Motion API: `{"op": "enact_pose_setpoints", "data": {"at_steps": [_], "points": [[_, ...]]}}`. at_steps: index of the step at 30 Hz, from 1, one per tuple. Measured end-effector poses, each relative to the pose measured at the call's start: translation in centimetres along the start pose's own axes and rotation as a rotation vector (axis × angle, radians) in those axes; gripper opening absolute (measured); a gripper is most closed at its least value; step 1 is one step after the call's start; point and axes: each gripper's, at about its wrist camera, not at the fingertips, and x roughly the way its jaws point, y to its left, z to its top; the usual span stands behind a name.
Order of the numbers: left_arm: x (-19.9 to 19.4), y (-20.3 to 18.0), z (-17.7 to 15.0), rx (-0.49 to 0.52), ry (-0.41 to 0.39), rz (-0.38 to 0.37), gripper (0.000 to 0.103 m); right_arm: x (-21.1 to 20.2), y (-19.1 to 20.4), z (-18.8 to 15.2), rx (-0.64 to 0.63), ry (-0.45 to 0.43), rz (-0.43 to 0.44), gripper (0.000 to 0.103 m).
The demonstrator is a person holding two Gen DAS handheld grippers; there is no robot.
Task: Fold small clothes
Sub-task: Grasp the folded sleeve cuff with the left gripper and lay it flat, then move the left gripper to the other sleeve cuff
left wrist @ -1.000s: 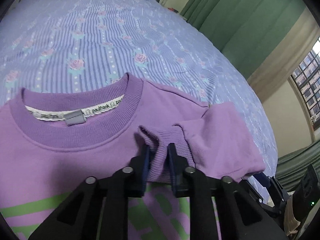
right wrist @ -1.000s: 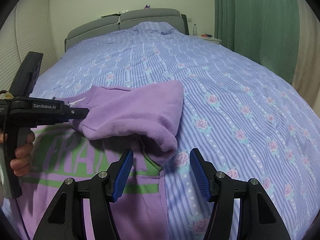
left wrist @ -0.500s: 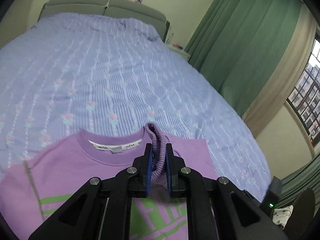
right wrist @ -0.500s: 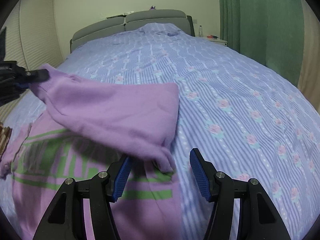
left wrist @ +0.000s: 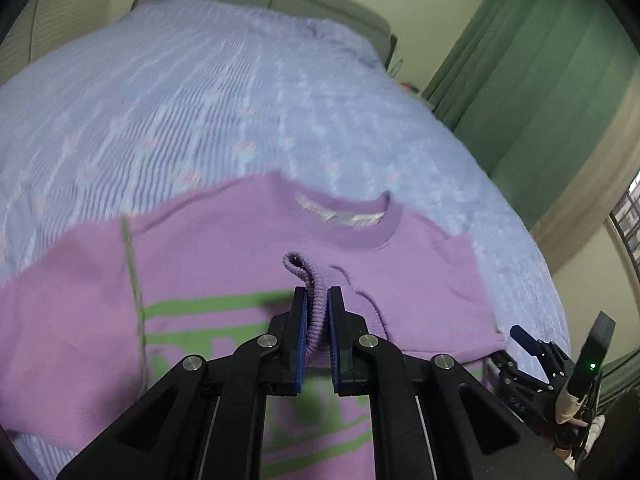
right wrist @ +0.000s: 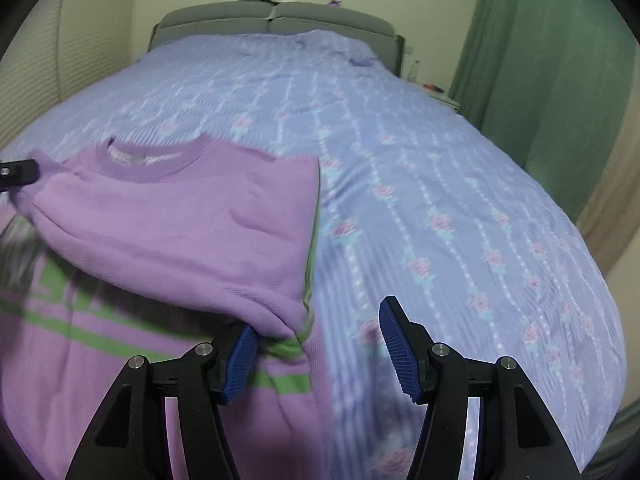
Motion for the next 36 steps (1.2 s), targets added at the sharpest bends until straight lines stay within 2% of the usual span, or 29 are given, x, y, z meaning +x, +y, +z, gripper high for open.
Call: {"op": "enact_pose_setpoints", "data": {"at_steps": [6,14,24,27,29,32,36], "points": [[1.0,0.2,-1.7,0.035,0.038,-0.005,0.011,0.1,-0.4,-0.9,0.05,0.022,0.026,0.059],[1.5,0.0,-2.7,0.043,0.039,-0.022,0.011,0.2,-1.8,-0.9,0.1,0.033,-0.013,0.059],[2.1,-0.2,-3.4,0.075,0.083,0.043,0.013,0.9,-2.0,-1.3,0.124,0.065,-0.006,0.059],[1.8,-0.5,-3.2,0.093,0.084,0.121,0.028,0.6,-2.1,-1.5,0.121,0.068,-0.004,0.059],[0.8,-0.9,-3.2,0.121,0.061,0.204,0.05,0.4,-2.0,-1.6,0.114,0.078,-0.013,0.059],[-1.3,-1.1,-3.6,0.152,0.022,0.278,0.051,-0.8,-1.6,-2.3,0.085,0.092,-0.057,0.059],[-5.1,-0.7,-5.0,0.159,-0.018,0.286,0.054,-3.6,-1.5,-3.1,0.08,0.066,-0.091,0.059]]}}
